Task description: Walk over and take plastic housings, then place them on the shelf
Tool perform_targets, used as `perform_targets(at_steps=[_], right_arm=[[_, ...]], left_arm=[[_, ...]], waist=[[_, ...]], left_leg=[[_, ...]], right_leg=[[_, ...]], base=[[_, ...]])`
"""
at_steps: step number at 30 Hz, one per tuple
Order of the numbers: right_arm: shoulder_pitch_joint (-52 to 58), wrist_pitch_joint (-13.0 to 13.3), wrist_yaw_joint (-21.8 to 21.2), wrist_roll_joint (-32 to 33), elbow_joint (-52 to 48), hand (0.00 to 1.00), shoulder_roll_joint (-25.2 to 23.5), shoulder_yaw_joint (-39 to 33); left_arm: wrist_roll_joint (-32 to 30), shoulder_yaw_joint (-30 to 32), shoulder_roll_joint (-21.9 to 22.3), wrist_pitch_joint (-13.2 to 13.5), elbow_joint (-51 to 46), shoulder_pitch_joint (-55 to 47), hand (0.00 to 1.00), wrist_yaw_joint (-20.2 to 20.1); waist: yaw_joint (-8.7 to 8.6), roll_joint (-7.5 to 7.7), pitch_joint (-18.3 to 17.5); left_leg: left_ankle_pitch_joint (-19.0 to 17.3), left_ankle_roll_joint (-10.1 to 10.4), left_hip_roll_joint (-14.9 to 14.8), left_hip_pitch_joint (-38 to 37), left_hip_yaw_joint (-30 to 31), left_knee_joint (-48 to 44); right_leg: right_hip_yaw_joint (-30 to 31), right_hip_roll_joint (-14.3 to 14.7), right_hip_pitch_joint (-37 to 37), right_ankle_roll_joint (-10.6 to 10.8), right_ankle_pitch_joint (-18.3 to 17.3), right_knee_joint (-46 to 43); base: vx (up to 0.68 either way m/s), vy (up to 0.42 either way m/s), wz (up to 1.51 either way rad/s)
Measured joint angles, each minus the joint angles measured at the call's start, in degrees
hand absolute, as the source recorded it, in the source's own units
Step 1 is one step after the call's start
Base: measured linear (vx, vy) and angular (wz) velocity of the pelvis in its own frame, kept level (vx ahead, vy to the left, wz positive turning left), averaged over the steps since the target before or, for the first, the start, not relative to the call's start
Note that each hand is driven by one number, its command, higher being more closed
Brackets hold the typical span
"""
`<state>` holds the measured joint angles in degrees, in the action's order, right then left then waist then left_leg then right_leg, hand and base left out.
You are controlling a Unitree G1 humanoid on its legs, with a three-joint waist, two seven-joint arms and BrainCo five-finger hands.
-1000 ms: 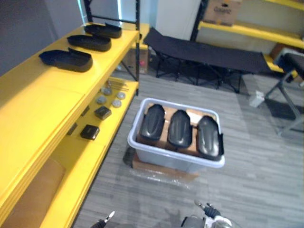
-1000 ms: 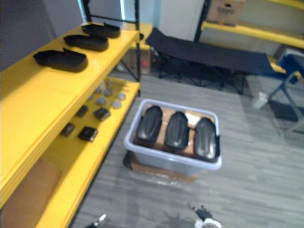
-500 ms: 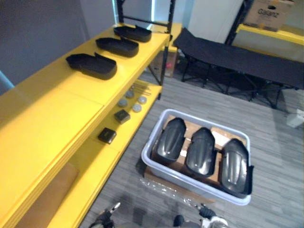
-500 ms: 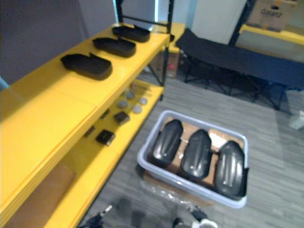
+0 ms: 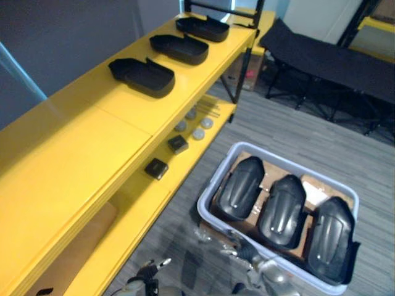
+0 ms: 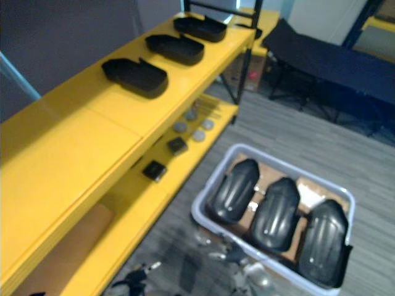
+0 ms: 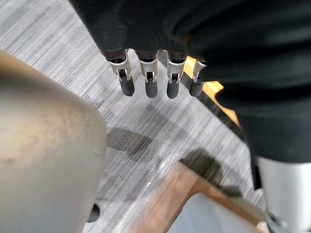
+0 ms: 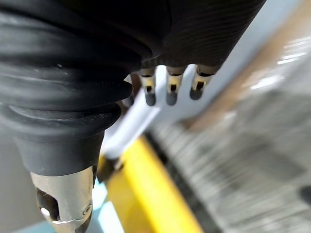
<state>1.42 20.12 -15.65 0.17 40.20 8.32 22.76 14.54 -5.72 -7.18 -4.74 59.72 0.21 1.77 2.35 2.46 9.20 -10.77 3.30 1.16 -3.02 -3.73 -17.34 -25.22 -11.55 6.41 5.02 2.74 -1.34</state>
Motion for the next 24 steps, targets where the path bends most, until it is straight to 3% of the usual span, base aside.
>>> perform_targets(at_steps=[1, 2, 3, 5, 9, 13, 19, 24], right_arm=[[-0.1, 0.1, -0.5, 0.8, -2.5, 0.00, 0.1, 1.5], [-0.1, 0.3, -0.8, 2.7, -7.9, 0.00, 0.2, 3.9], [-0.7, 0.6, -0.8, 4.6, -13.1, 0.00, 0.9, 4.6], [-3.2, 0.7, -0.7, 7.0, -20.6, 0.00, -1.0, 5.4], [-8.9, 1.0, 0.3, 14.8, -33.9, 0.00, -2.4, -0.5], [-15.2, 1.5, 7.9, 21.9, -38.6, 0.00, -1.3, -14.8], [-15.1, 1.3, 17.5, 22.2, -39.3, 0.00, 3.7, -24.8], [-11.8, -1.7, 27.7, 19.6, -41.4, 0.00, 5.4, -32.8]], left_arm=[[0.0, 0.0, -1.0, -0.1, 0.0, 0.4, 0.00, 0.2], [0.1, -0.3, -1.5, -0.1, -0.2, 0.4, 0.00, 0.4], [0.1, -1.4, -0.5, -0.1, -0.6, 0.3, 0.00, 0.7], [0.2, -1.8, -1.5, 0.0, -0.6, 0.0, 0.00, 0.8], [-0.2, -1.6, -2.1, -0.4, -0.5, -0.3, 0.00, 1.5], [-2.3, 1.1, -1.3, -0.3, -0.6, -0.3, 0.00, 1.2], [-3.9, 3.7, -0.2, 0.1, -1.6, -1.9, 0.00, -0.2], [-4.3, 6.3, 0.4, 1.0, -2.3, -3.2, 0.00, -0.5]], waist=[[0.02, 1.59, 0.5], [-0.07, 1.51, -0.1], [-0.30, 0.34, -0.9], [0.81, 2.18, -1.2], [1.06, 3.25, -1.9], [1.19, 2.69, -1.6], [-0.26, 0.33, -1.5], [-1.08, 0.38, -1.7]], left_leg=[[-1.0, -0.2, 0.4, 2.3, -0.4, -3.1], [-0.9, -2.3, -0.8, 1.7, -3.0, 5.2], [2.3, -1.3, -2.8, 1.1, -2.5, 9.8], [2.5, -1.5, -2.1, 0.5, -3.3, 10.9], [2.5, -1.5, -2.2, -0.8, -3.4, 10.6], [2.5, -1.5, -2.9, -1.8, -3.8, 10.8], [2.7, -1.2, -3.8, -2.0, -5.1, 11.4], [4.5, 0.0, -4.8, -3.7, -6.4, 14.9]], right_leg=[[0.0, -1.2, 0.4, 0.1, 0.3, 0.0], [0.3, -1.3, 1.1, 0.4, 0.5, 0.2], [0.3, 0.4, 1.2, 0.8, 0.5, 0.6], [0.5, -0.3, 1.4, 0.9, 1.0, 1.1], [2.4, -0.3, 1.8, 0.5, 1.7, 0.1], [3.5, 0.4, 2.8, 0.5, 1.7, 0.4], [3.8, 1.5, 2.9, 0.5, 1.7, 1.9], [5.0, 2.7, 2.5, 0.5, 1.7, 2.4]], base=[[0.02, 0.036, 0.09], [0.06, 0.065, 0.26], [0.06, 0.052, 0.15], [0.07, 0.120, -0.04], [0.04, 0.048, -0.03], [-0.01, -0.023, -0.05], [-0.03, -0.046, -0.12], [-0.04, -0.051, -0.13]])
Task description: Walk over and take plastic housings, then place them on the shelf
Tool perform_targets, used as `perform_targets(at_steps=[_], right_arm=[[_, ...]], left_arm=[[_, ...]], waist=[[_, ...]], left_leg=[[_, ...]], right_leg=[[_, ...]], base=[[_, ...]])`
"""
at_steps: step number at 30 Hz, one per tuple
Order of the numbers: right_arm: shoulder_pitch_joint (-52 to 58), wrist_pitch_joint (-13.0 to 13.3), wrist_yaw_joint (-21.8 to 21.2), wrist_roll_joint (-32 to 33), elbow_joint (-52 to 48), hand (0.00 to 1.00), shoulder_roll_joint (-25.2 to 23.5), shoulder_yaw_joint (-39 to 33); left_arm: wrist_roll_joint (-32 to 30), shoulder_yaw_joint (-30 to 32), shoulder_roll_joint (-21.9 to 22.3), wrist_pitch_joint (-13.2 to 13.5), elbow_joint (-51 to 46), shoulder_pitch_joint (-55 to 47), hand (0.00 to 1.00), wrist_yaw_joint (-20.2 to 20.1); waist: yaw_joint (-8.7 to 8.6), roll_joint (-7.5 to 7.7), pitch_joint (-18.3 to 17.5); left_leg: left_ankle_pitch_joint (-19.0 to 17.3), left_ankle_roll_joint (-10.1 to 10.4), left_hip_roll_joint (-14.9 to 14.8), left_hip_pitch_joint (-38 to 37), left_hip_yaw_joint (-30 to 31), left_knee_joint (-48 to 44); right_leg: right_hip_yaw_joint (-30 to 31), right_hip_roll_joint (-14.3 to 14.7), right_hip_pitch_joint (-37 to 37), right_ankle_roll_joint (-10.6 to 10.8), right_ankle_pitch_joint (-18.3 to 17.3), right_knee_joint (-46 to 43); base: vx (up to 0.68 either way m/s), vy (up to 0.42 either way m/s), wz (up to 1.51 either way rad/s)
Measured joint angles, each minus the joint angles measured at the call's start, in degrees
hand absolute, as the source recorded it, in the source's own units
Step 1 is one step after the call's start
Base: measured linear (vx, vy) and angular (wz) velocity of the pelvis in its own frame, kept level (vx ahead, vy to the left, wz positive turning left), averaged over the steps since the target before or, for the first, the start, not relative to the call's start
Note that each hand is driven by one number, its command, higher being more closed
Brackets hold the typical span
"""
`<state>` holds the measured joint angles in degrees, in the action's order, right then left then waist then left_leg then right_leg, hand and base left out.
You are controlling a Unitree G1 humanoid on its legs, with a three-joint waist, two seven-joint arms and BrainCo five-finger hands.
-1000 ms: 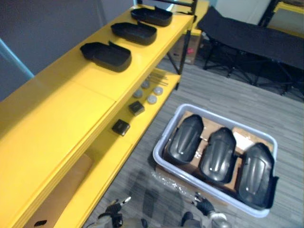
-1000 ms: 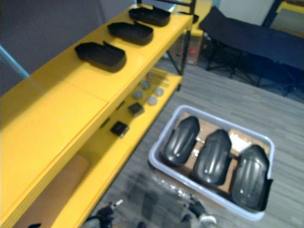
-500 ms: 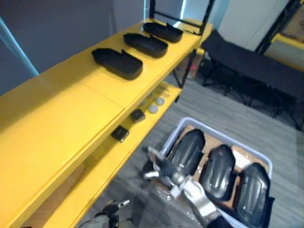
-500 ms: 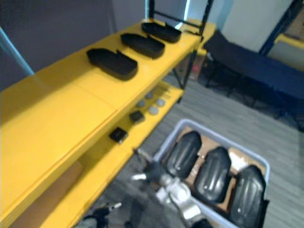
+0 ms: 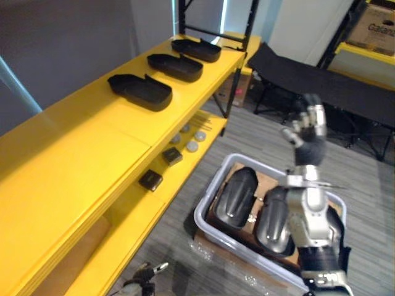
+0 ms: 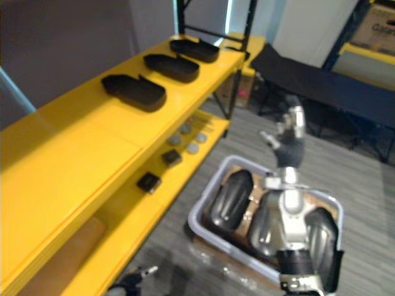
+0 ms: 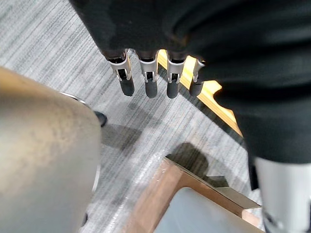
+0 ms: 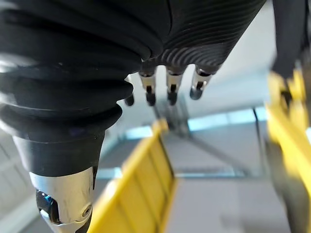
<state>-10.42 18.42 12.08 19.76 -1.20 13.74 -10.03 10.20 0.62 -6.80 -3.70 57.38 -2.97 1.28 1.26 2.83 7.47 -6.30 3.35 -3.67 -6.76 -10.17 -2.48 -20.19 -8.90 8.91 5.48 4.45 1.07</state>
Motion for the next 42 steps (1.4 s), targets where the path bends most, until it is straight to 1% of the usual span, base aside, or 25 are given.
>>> perform_targets(at_steps=[3, 7, 9, 10, 11, 14, 19, 22, 25, 26, 27, 28, 29, 30, 31, 32, 33, 34, 35, 36, 37, 38, 40, 41, 42], right_arm=[[4.5, -2.8, 5.8, -0.2, 1.4, 0.00, 0.0, -5.6], [9.0, -3.5, 9.4, -0.1, 6.2, 0.00, -0.4, -10.2], [12.6, -3.6, 11.3, 0.0, 7.8, 0.00, -1.3, -12.9], [13.2, -3.5, 11.8, 0.2, 8.4, 0.00, -1.6, -13.6], [14.0, -3.5, 12.5, 0.5, 9.8, 0.00, -2.3, -15.0], [16.6, -3.5, 13.1, 0.9, 12.0, 0.00, -3.3, -17.5], [19.7, -3.6, 13.0, 0.9, 12.5, 0.00, -5.2, -18.7], [20.2, -3.7, 12.8, 0.8, 12.6, 0.00, -8.6, -19.3], [20.4, -3.9, 11.4, 0.4, 12.4, 0.00, -11.4, -19.1], [21.5, -3.9, 10.4, 0.2, 12.0, 0.00, -11.6, -18.5], [21.4, -3.9, 9.4, 0.1, 11.0, 0.00, -11.9, -17.8], [21.1, -3.7, 8.9, 0.1, 10.5, 0.00, -12.2, -17.5], [21.3, -3.6, 8.5, 0.1, 10.0, 0.00, -12.2, -17.4], [21.4, -3.4, 8.4, 0.1, 10.1, 0.00, -12.2, -16.9], [21.4, -3.2, 8.4, 0.1, 10.1, 0.00, -12.2, -16.7], [21.2, -2.2, 8.5, 0.0, 10.1, 0.00, -12.0, -15.1], [20.7, -1.2, 8.5, -0.4, 10.0, 0.00, -11.8, -13.0], [20.2, -1.1, 8.5, -0.4, 10.0, 0.00, -11.8, -12.0], [18.7, -1.1, 8.5, -0.6, 10.1, 0.00, -11.9, -10.2], [17.8, -1.1, 8.4, -1.0, 10.1, 0.00, -11.9, -9.3], [16.1, -1.2, 7.9, -1.5, 9.4, 0.00, -11.8, -8.2], [15.3, -1.3, 7.9, -1.5, 8.9, 0.00, -11.6, -8.3], [13.9, -1.5, 7.6, -1.5, 7.1, 0.00, -9.8, -8.4], [14.0, -1.8, 7.6, -1.5, 6.9, 0.00, -9.3, -8.5], [14.4, -3.2, 7.6, -1.9, 6.8, 0.00, -8.3, -8.5]], left_arm=[[0.0, 1.4, 0.1, 0.2, -0.6, -0.9, 0.00, -0.2], [0.0, 2.0, 0.1, 0.2, -0.5, -1.7, 0.00, -0.2], [-0.1, 2.3, 0.0, 0.2, -0.3, -2.2, 0.00, -0.3], [-0.2, 2.7, 0.0, 0.3, -0.2, -2.3, 0.00, -0.4], [-1.4, 2.7, 0.0, 0.3, 0.0, -2.4, 0.00, -0.5], [-2.6, 2.4, 0.3, 1.1, 0.1, -2.8, 0.00, -1.7], [-6.8, -2.4, 0.5, 2.5, 0.1, -2.2, 0.00, -2.8], [-8.9, -4.3, 0.4, 2.6, -0.1, -1.3, 0.00, -3.3], [-10.2, -4.2, -0.4, 2.2, -1.2, -0.4, 0.00, -3.1], [-10.1, -3.7, -0.9, 1.7, -2.9, 0.0, 0.00, -2.4], [-10.0, -1.4, -1.2, 0.9, -4.3, 0.0, 0.00, -2.0], [-9.7, 0.1, -1.4, 0.4, -4.5, -0.2, 0.00, -1.6], [-8.2, 1.4, -1.8, -0.5, -4.7, 0.6, 0.00, -1.1], [-7.6, 1.7, -3.2, -0.7, -5.0, 0.6, 0.00, -0.2], [-7.5, 1.8, -3.5, -0.8, -5.0, 0.5, 0.00, -0.1], [-6.5, 2.8, -4.4, -1.4, -4.9, 0.3, 0.00, 0.1], [-5.5, 3.5, -4.7, -1.7, -4.7, 0.3, 0.00, 0.4], [-5.3, 3.8, -4.7, -1.7, -4.4, 0.3, 0.00, 0.4], [-3.8, 4.3, -4.6, -1.9, -4.1, 0.0, 0.00, 0.4], [-3.4, 5.0, -4.6, -2.0, -4.0, -0.4, 0.00, 0.4], [-1.6, 6.0, -4.6, -1.8, -3.8, -1.2, 0.00, 1.0], [-0.9, 6.2, -4.6, -1.5, -3.7, -1.3, 0.00, 1.3], [2.2, 8.5, -1.6, 0.3, -3.8, -2.7, 0.00, 2.5], [2.7, 9.1, -1.2, 0.6, -4.0, -3.2, 0.00, 2.7], [2.9, 10.0, -0.6, 1.2, -4.1, -4.7, 0.00, 2.8]], waist=[[-0.77, 0.27, -0.2], [-2.32, 0.18, -0.3], [-2.79, 0.42, -1.0], [-2.87, 0.65, -1.1], [-3.70, 0.64, -1.3], [-4.76, 0.10, -2.2], [-5.51, -0.95, -2.7], [-5.91, 0.11, -2.0], [-6.88, 2.32, -0.2], [-6.91, 3.31, 1.1], [-6.03, 2.43, 1.1], [-5.65, 1.58, 1.4], [-6.61, 0.69, 2.0], [-6.74, 0.81, 1.9], [-6.61, 1.03, 1.8], [-6.06, 1.89, 1.3], [-5.42, 2.32, 1.3], [-5.05, 2.42, 1.3], [-4.25, 2.88, 1.5], [-3.47, 3.30, 1.7], [-2.10, 4.84, 2.0], [-1.58, 4.78, 2.2], [-0.89, 1.98, 4.1], [-0.80, 1.33, 4.4], [-0.70, 0.96, 4.8]], left_leg=[[1.0, 0.3, -0.1, -0.2, -1.5, 1.7], [1.8, 0.2, 0.4, -0.3, -2.9, 2.9], [3.3, 0.4, 1.0, -1.3, -4.4, 5.6], [3.8, 0.5, 1.2, -1.7, -4.5, 6.5], [4.4, 0.6, 1.4, -2.1, -4.7, 7.4], [4.5, 0.8, 1.1, -2.1, -5.2, 7.5], [4.5, 0.8, 1.3, -2.2, -7.9, 7.5], [4.4, 0.7, 1.7, -2.4, -10.1, 7.4], [3.9, 0.0, 2.1, -2.9, -14.1, 7.1], [2.9, -0.7, 1.3, -2.9, -15.7, 5.6], [1.5, -2.4, -1.5, -0.9, -18.6, 3.9], [1.5, -2.4, -3.1, -0.3, -20.2, 3.9], [2.0, -2.5, -5.5, 0.2, -20.8, 3.8], [1.9, -2.5, -7.4, 1.0, -20.9, 2.1], [1.9, -2.6, -7.6, 1.2, -21.2, 1.7], [1.9, -2.6, -8.1, 3.1, -22.0, -0.2], [1.9, -2.7, -8.3, 5.0, -22.3, -2.3], [1.8, -2.7, -8.4, 5.9, -22.5, -3.3], [1.8, -2.8, -8.3, 7.2, -23.2, -5.2], [1.6, -3.0, -8.1, 7.6, -23.7, -6.0], [1.5, -2.7, -7.1, 8.3, -24.4, -7.6], [1.5, -2.6, -7.2, 8.5, -24.6, -8.2], [2.3, -1.4, -7.9, 8.8, -24.3, -8.9], [2.5, -1.1, -7.9, 8.8, -23.6, -9.1], [2.9, -0.5, -7.9, 8.8, -20.9, -9.3]], right_leg=[[0.6, 0.1, -1.2, 0.0, 0.0, 0.3], [1.9, 0.0, -2.2, 0.1, 0.0, 0.7], [3.3, -0.2, -3.0, 1.0, -1.0, 0.7], [3.3, -0.3, -3.2, 1.1, -1.7, 0.8], [3.3, -0.3, -3.3, 1.3, -2.2, 0.6], [3.9, 0.1, -3.8, 1.2, -2.7, 0.2], [6.9, 0.1, -5.7, 1.2, -2.2, -0.5], [9.6, 0.0, -7.4, 1.3, -0.5, -0.8], [11.5, 0.3, -9.1, 1.1, 2.6, -0.6], [9.6, 1.3, -9.7, 0.4, 6.1, -0.1], [7.5, 3.8, -11.6, 0.2, 12.0, 2.1], [5.5, 4.7, -12.9, -0.7, 12.4, 0.5], [-1.0, 4.9, -14.7, -5.7, 4.7, -10.7], [-5.3, 2.9, -14.7, -5.0, -1.8, -20.9], [-5.8, 2.5, -14.4, -4.9, -2.4, -22.0], [-6.8, 0.7, -13.0, -4.2, -4.3, -23.8], [-6.9, -0.4, -11.3, -3.4, -5.5, -22.6], [-6.8, -0.7, -10.4, -3.1, -5.6, -20.8], [-6.7, -0.5, -7.1, -1.8, -4.7, -14.5], [-6.5, -0.4, -4.9, -0.8, -2.9, -10.1], [-6.1, -0.3, -0.9, 0.3, 0.9, -2.6], [-6.2, -0.1, -0.6, 0.6, 0.4, -1.4], [-6.4, 0.4, -0.1, 0.0, -1.9, -0.8], [-6.4, 0.7, 0.4, 0.0, -2.5, -0.7], [-6.2, 1.0, 0.9, 0.0, -3.2, -0.2]], base=[[-0.07, -0.025, -0.15], [-0.09, -0.030, -0.28], [-0.07, -0.028, -0.29], [-0.06, -0.064, -0.24], [-0.06, -0.057, -0.10], [-0.04, -0.048, -0.11], [-0.02, 0.018, -0.28], [-0.02, 0.044, -0.42], [-0.12, 0.014, -0.68], [-0.32, -0.116, -0.99], [-0.32, -0.115, -1.16], [-0.20, -0.047, -1.01], [0.11, 0.063, -0.55], [0.17, 0.069, -0.29], [0.24, 0.075, -0.27], [0.19, 0.054, -0.29], [0.18, 0.048, -0.32], [0.09, -0.015, -0.29], [-0.01, -0.060, -0.31], [-0.08, -0.197, -0.42], [-0.10, -0.216, -0.35], [-0.13, -0.275, -0.31], [-0.11, -0.206, -0.06], [-0.10, -0.167, 0.13], [-0.10, -0.182, -0.11]])
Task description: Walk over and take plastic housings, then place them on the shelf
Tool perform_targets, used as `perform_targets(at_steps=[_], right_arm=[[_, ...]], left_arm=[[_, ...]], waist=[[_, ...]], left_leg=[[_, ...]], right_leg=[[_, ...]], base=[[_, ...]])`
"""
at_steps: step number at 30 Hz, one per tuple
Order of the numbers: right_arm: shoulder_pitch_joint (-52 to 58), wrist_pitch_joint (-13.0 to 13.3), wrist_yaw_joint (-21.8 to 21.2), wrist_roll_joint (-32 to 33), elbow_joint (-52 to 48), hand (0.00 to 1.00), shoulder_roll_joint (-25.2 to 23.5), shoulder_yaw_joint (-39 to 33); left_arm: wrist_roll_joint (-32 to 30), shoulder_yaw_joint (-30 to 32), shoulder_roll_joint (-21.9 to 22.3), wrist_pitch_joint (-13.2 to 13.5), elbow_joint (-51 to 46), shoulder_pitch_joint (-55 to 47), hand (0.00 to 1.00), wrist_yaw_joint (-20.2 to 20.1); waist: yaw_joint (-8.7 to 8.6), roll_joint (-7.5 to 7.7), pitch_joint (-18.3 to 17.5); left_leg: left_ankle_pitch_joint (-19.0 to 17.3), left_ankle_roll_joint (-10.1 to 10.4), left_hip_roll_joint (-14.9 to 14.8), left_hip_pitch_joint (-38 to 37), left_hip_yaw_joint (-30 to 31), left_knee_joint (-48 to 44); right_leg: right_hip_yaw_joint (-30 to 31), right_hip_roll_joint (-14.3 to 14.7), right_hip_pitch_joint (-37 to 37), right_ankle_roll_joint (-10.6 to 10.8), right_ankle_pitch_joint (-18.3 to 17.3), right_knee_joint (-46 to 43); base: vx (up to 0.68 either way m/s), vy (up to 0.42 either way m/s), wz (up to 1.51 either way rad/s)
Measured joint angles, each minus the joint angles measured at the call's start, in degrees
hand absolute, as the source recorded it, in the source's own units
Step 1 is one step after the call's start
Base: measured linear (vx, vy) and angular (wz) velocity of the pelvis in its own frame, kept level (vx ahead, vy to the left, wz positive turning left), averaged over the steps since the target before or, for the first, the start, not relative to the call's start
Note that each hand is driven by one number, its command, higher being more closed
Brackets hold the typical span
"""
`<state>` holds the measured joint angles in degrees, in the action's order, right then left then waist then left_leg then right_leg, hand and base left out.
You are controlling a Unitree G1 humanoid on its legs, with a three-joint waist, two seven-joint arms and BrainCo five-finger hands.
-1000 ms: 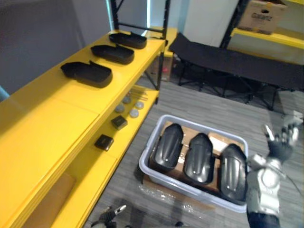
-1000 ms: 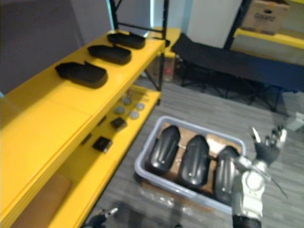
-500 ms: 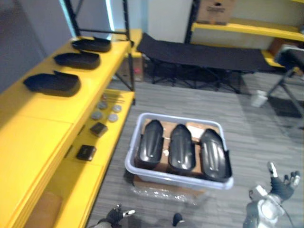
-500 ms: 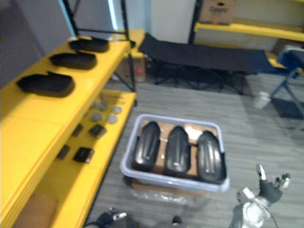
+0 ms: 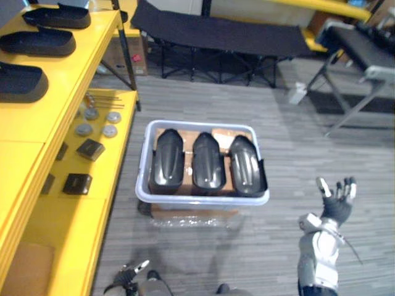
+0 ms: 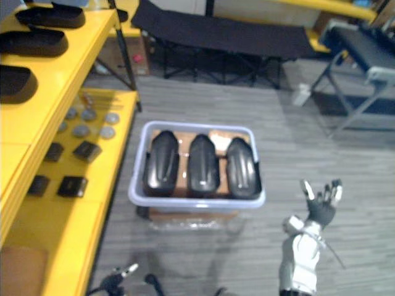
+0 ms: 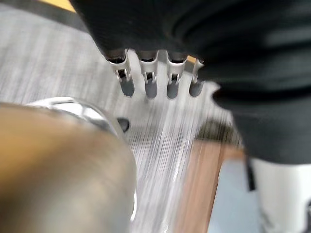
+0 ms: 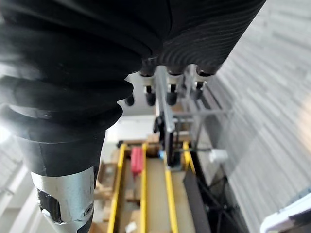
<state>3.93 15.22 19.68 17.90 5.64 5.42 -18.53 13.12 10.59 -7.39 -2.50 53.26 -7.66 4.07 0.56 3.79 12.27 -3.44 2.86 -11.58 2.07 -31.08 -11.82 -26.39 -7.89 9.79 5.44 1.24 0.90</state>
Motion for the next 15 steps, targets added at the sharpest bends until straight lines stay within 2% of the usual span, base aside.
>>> perform_targets(at_steps=[1, 2, 3, 4, 5, 6, 8, 9, 12, 15], right_arm=[[0.1, -0.8, 0.0, -0.6, 0.2, 0.00, 0.8, 0.1], [-0.1, -1.2, 0.0, -0.7, 0.3, 0.00, 1.3, 0.1], [-1.0, -1.8, 0.0, -0.7, 1.0, 0.00, 2.6, 0.2], [-1.7, -2.1, 0.0, -0.7, 1.8, 0.00, 3.3, 0.1], [-2.4, -2.9, 0.5, -0.7, 3.4, 0.00, 5.0, -0.4], [-2.0, -3.5, 1.2, -0.6, 4.9, 0.00, 5.7, -2.0], [-1.5, -4.6, 2.9, -0.6, 6.8, 0.00, 5.7, -3.7], [-0.9, -4.9, 3.8, -0.5, 7.3, 0.00, 5.7, -3.9], [-0.8, -4.9, 5.8, -0.2, 7.4, 0.00, 5.7, -3.7], [-2.4, -4.9, 6.1, -0.1, 8.8, 0.00, 5.7, -3.7]], left_arm=[[-0.1, 1.0, 1.0, 0.5, 0.0, -2.1, 0.00, 0.0], [-0.1, 2.2, 1.8, 0.8, 0.0, -3.3, 0.00, -0.1], [-0.1, 4.0, 3.5, 1.4, -0.1, -5.4, 0.00, -0.4], [-0.2, 4.8, 3.7, 1.7, -0.1, -6.1, 0.00, -0.4], [-0.2, 4.5, 4.1, 1.6, 0.8, -6.6, 0.00, -0.5], [-0.5, 4.3, 4.0, 1.7, 0.8, -6.5, 0.00, -0.5], [-1.6, 3.8, 3.5, 2.5, 0.7, -6.3, 0.00, -0.7], [-2.8, 3.5, 3.0, 3.0, 0.7, -6.1, 0.00, -0.7], [-4.1, 1.2, 1.2, 3.9, -0.5, -5.4, 0.00, -0.9], [-3.9, -0.7, 0.2, 5.1, -0.6, -4.8, 0.00, -1.2]], waist=[[0.59, -0.64, 0.0], [1.10, -0.90, -0.2], [2.38, -1.26, -0.4], [2.78, -1.19, -0.3], [2.43, -2.29, -0.2], [1.72, -2.42, -0.3], [1.64, -1.98, 0.0], [1.66, -1.27, 0.1], [1.71, 0.26, 0.3], [1.93, 1.04, 0.5]], left_leg=[[0.1, 0.3, 0.0, 0.0, 5.5, -0.3], [0.0, 0.5, 0.1, 0.0, 8.0, -0.2], [-0.6, 1.3, 0.3, 0.1, 12.9, -0.2], [-1.0, 2.0, 0.5, 0.1, 14.7, -0.3], [-2.1, 3.5, 0.2, 0.5, 17.0, -0.1], [-1.9, 3.9, 1.0, 1.0, 18.4, 0.6], [-0.9, 3.9, 2.6, 0.1, 18.6, 2.5], [-0.1, 3.5, 3.7, -0.2, 18.6, 3.7], [0.9, 2.8, 5.8, 0.1, 18.9, 5.4], [0.9, 2.2, 7.4, 1.2, 19.2, 5.3]], right_leg=[[1.5, 0.5, 0.1, 0.0, -0.2, 0.6], [2.9, 0.7, -0.2, 0.0, -0.2, 0.7], [5.6, 0.7, -1.7, 0.2, -0.7, 0.6], [6.6, 0.6, -2.4, 0.4, -1.8, 0.4], [6.9, 1.0, -3.6, 0.5, -1.9, -0.4], [6.7, 0.3, -4.7, 0.8, -2.2, -1.8], [6.5, -0.9, -5.1, 1.3, -2.4, -2.8], [6.5, -1.9, -5.4, 1.7, -2.1, -3.0], [6.6, -3.8, -6.4, 2.2, -1.4, -2.6], [6.7, -5.1, -7.2, 2.3, -0.4, -1.9]], base=[[-0.11, -0.148, -0.36], [-0.11, -0.089, -0.93], [-0.08, -0.008, -0.96], [-0.14, 0.010, -0.91], [-0.15, 0.045, -0.26], [-0.16, 0.077, -0.01], [-0.13, 0.110, 0.14], [-0.12, 0.120, 0.09], [-0.08, 0.111, 0.08], [-0.03, 0.080, 0.03]])
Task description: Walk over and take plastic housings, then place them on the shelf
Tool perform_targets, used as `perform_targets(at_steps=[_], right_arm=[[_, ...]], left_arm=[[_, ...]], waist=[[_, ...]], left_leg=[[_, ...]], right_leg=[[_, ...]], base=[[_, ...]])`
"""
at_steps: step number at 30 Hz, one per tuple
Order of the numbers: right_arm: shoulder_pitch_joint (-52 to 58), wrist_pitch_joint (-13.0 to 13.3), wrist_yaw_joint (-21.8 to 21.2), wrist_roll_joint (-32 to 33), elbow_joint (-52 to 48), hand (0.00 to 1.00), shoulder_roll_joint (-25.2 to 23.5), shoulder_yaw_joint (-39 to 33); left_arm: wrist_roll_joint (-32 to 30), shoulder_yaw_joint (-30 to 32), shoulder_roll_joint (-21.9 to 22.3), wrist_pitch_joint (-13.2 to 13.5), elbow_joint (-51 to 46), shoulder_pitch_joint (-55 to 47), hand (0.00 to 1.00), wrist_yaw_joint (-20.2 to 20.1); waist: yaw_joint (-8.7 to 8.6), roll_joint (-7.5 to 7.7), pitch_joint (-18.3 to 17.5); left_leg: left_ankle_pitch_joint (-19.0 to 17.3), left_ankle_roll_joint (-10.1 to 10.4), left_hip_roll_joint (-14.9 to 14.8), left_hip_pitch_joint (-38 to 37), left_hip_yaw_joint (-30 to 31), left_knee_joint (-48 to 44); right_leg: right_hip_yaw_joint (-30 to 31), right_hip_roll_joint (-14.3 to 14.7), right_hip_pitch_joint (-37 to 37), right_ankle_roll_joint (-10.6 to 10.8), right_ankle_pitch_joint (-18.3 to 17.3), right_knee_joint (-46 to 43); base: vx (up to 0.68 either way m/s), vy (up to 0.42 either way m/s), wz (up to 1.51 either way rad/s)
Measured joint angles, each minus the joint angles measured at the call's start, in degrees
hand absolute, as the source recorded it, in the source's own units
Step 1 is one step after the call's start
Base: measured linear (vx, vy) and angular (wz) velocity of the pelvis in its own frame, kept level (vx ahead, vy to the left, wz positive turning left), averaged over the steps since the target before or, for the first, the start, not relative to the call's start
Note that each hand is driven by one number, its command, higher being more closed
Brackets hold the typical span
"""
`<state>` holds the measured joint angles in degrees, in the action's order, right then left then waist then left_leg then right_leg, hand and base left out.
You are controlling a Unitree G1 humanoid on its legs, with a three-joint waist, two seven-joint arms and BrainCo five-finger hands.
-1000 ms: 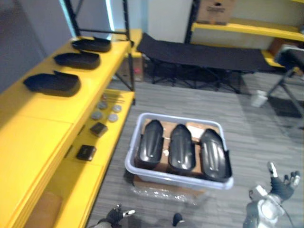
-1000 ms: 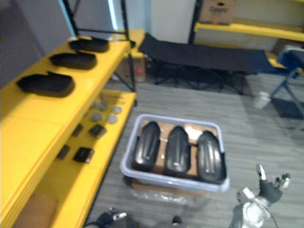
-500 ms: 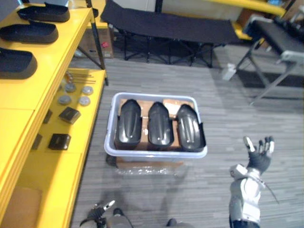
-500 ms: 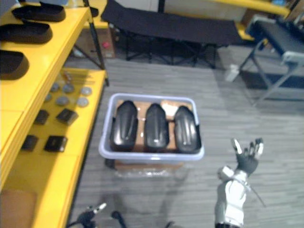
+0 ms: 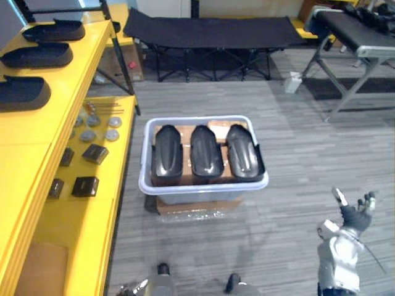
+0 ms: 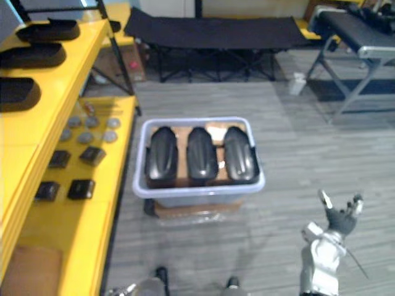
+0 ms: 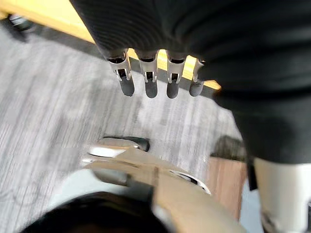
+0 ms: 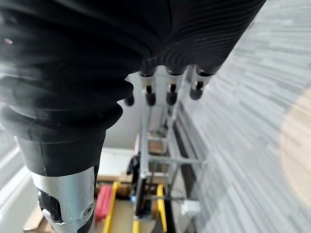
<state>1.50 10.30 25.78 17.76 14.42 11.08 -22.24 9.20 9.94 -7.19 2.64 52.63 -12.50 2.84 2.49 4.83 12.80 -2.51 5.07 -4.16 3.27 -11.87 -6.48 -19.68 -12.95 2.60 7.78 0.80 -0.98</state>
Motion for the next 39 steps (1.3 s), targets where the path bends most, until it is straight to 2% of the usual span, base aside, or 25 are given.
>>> perform_targets(at_steps=[2, 5, 6, 8, 13, 17, 19, 20, 22, 24, 26, 27, 28, 30, 31, 32, 33, 34, 36, 39], right_arm=[[-1.2, 0.0, -0.1, 0.0, 0.0, 0.00, 0.0, 0.0], [-4.5, 0.0, 0.1, 0.0, 0.3, 0.00, -0.2, 0.1], [-6.0, 0.0, 0.5, 0.0, 0.4, 0.00, -0.3, 0.1], [-7.3, 0.0, 1.0, -0.1, 0.4, 0.00, -0.3, 0.3], [-12.4, 0.1, 5.4, 0.0, 2.1, 0.00, -0.2, 0.3], [-13.7, 0.3, 4.0, 0.1, 2.4, 0.00, -0.2, 0.5], [-13.7, 0.3, 2.9, 0.0, 2.2, 0.00, -0.2, 1.5], [-13.6, 0.2, 2.8, 0.0, 2.2, 0.00, -0.2, 2.1], [-13.6, 0.1, 2.9, -0.1, 2.0, 0.00, -0.2, 2.9], [-13.2, 0.0, 3.2, -0.5, 1.8, 0.00, -0.2, 4.7], [-12.7, 0.0, 3.2, -0.6, 1.5, 0.00, -0.2, 5.5], [-12.7, -0.1, 3.1, -0.6, 1.5, 0.00, -0.2, 5.5], [-12.8, -0.1, 3.1, -0.6, 1.5, 0.00, -0.2, 5.5], [-13.0, -0.1, 2.9, -0.8, 1.6, 0.00, -0.2, 5.5], [-13.1, -0.1, 2.9, -1.7, 1.6, 0.00, -0.2, 5.3], [-13.1, -0.1, 2.9, -2.0, 1.6, 0.00, -0.2, 5.3], [-11.9, -0.1, 3.0, -2.9, 1.6, 0.00, -0.2, 5.2], [-10.9, -0.2, 3.1, -3.0, 1.6, 0.00, -0.2, 4.6], [-10.1, -0.5, 3.1, -3.0, 1.5, 0.00, -0.1, 4.2], [-8.7, -1.0, 3.2, -4.4, 0.1, 0.00, -0.2, 4.0]], left_arm=[[0.0, -0.1, -0.2, 0.4, -0.5, 0.7, 0.00, -0.3], [0.4, -0.6, -0.8, 1.1, -2.0, 1.8, 0.00, -0.1], [1.9, -1.9, -1.3, 1.1, -2.0, 2.1, 0.00, 0.2], [2.0, -2.2, -1.3, 1.1, -2.0, 2.3, 0.00, 0.6], [2.1, -2.2, -1.3, 1.1, -1.8, 2.7, 0.00, 1.3], [4.0, -1.9, -1.0, 2.5, -1.8, 1.7, 0.00, 1.4], [4.4, -1.3, -0.8, 2.7, -1.7, 1.2, 0.00, 1.6], [4.2, -1.1, -0.7, 2.6, -1.4, 1.2, 0.00, 1.6], [3.6, -1.1, -0.5, 2.3, -1.4, 0.7, 0.00, 1.6], [2.6, -1.2, -0.1, 2.3, -0.3, -1.2, 0.00, 1.7], [1.9, -1.2, -0.1, 2.2, 0.3, -2.2, 0.00, 2.1], [2.3, -1.2, -0.1, 2.2, 0.0, -2.7, 0.00, 2.2], [2.8, -1.1, -0.2, 2.1, -0.1, -2.7, 0.00, 2.2], [5.5, -0.9, -0.3, 1.7, -1.4, -2.0, 0.00, 2.2], [6.7, 0.0, -0.5, 1.3, -2.0, -1.2, 0.00, 2.2], [6.7, 0.4, -0.4, 1.2, -2.0, -0.8, 0.00, 2.3], [6.8, 0.8, -0.5, 1.0, -2.5, -0.4, 0.00, 2.6], [8.0, 1.1, 0.1, 1.0, -2.6, -0.1, 0.00, 2.8], [9.6, 2.0, 2.1, 1.0, -2.5, -0.6, 0.00, 3.3], [11.1, 4.8, 5.0, 1.0, -3.0, -1.9, 0.00, 3.8]], waist=[[0.06, 0.39, 0.2], [1.27, 1.20, 1.4], [1.88, 1.21, 2.1], [2.19, 1.29, 2.8], [3.70, 1.14, 5.4], [4.71, 1.14, 5.6], [4.69, 1.14, 5.6], [4.61, 1.12, 5.7], [4.56, 0.68, 6.3], [4.70, 0.45, 6.6], [4.57, 0.46, 6.6], [4.70, 0.50, 6.5], [4.70, 0.35, 6.4], [4.80, 0.18, 6.1], [4.64, 0.10, 6.2], [4.60, 0.14, 6.1], [4.42, 0.75, 5.5], [4.20, 0.11, 4.8], [4.32, -0.94, 2.5], [4.28, -2.48, 1.7]], left_leg=[[0.2, -0.3, 0.6, 1.4, 0.2, -0.1], [0.5, -0.9, 1.1, 4.2, 1.1, -1.2], [0.0, -1.2, 1.3, 4.9, 3.9, -2.2], [0.0, -1.2, 1.6, 5.0, 5.3, -2.2], [0.0, -1.2, 1.7, 6.3, 7.0, -2.8], [-0.2, -1.1, 1.8, 6.3, 7.5, -2.8], [-0.7, -0.9, 2.1, 6.5, 8.6, -2.9], [-2.0, -1.3, 2.4, 7.2, 9.9, -4.7], [-5.2, -1.6, 2.8, 9.0, 11.8, -10.7], [-10.1, -2.4, 2.9, 9.5, 13.3, -17.6], [-11.2, -3.1, 3.1, 9.0, 14.5, -19.1], [-11.4, -3.4, 2.9, 7.8, 15.2, -19.0], [-11.4, -3.4, 2.6, 7.6, 15.6, -18.9], [-11.4, -3.4, 1.5, 7.5, 16.4, -18.2], [-11.3, -3.2, 1.3, 7.0, 17.4, -17.8], [-11.2, -3.2, 1.3, 6.7, 17.7, -17.6], [-11.1, -2.9, 1.9, 6.3, 18.1, -17.6], [-11.0, -2.3, 1.8, 5.8, 19.2, -17.5], [-9.9, -0.6, 0.8, 5.5, 19.2, -15.4], [-8.6, 1.1, -1.2, 3.4, 19.1, -11.9]], right_leg=[[0.2, -0.4, -1.3, 0.0, 0.6, 0.3], [0.7, -0.3, -3.1, 0.1, 2.3, 1.6], [0.6, -0.1, -3.2, 0.2, 3.1, 1.8], [0.3, -0.1, -2.7, 0.1, 3.1, 1.9], [-0.8, 0.0, -2.6, -0.5, 2.7, 1.4], [-1.0, 0.0, -2.5, -0.8, 2.5, 1.3], [-2.2, -0.1, -2.2, -1.4, 1.2, 0.9], [-2.9, -0.7, -2.2, -0.9, -0.7, -1.2], [-4.1, -2.2, -2.7, -1.1, -5.1, -7.3], [-3.5, -3.2, -2.9, -4.6, -9.0, -16.0], [-1.7, -3.6, -3.0, -5.1, -8.7, -19.2], [-0.5, -3.3, -2.8, -6.3, -7.4, -20.6], [-0.2, -3.1, -2.8, -6.3, -7.0, -20.4], [1.0, -0.9, -2.6, -3.7, -8.3, -15.9], [1.1, 0.4, -2.4, -3.2, -8.3, -12.6], [1.1, 1.0, -2.3, -2.7, -7.8, -10.9], [1.0, 1.6, -1.8, -1.7, -4.4, -8.1], [0.7, 2.2, -0.2, 0.3, -4.4, -7.1], [0.5, 3.3, 0.3, 0.2, -4.4, -5.4], [-0.7, 5.4, 2.5, -0.3, -4.2, -3.2]], base=[[-0.03, 0.051, 0.00], [0.01, 0.000, -0.05], [0.04, -0.028, 0.03], [0.03, -0.024, 0.15], [0.00, -0.004, 0.17], [0.00, 0.000, 0.05], [0.02, -0.010, 0.25], [0.05, 0.008, 0.46], [0.08, 0.039, 0.47], [0.16, 0.059, 0.29], [0.18, 0.088, 0.33], [0.17, 0.083, 0.35], [0.15, 0.064, 0.29], [0.05, -0.014, 0.17], [-0.03, -0.087, 0.16], [-0.05, -0.171, 0.33], [0.01, -0.188, 0.46], [0.05, -0.188, 0.42], [0.11, -0.164, 0.14], [0.08, -0.181, 0.10]])
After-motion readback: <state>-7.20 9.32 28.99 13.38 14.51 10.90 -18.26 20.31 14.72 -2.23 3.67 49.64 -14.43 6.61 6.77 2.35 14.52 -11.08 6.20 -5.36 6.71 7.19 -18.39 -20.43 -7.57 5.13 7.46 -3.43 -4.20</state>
